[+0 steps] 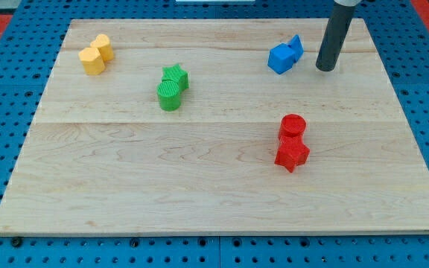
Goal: Slightly move the blue blocks diagonally to the green blocks
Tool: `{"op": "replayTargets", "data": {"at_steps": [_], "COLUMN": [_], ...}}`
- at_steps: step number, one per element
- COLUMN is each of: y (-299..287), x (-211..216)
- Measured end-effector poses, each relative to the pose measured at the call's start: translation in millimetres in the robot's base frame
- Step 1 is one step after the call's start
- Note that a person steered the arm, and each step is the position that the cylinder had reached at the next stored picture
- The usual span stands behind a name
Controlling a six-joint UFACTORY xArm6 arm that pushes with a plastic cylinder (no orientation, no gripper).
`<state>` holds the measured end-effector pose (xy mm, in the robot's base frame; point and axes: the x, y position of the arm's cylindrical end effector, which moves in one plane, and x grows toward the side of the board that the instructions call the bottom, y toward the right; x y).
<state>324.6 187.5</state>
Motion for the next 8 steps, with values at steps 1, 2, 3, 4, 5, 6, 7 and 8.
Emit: {"op": "replayTargets", "data": {"at_steps": [1,2,3,4,5,6,7,8], "y": [-2.6,-8.0,-32.9,-82.2,-85.7,-30.8,1.0,-30.3], "x": [-12.4,-40.2,-47.5,-47.9,-48.1,-28.7,2.1,34.0]}}
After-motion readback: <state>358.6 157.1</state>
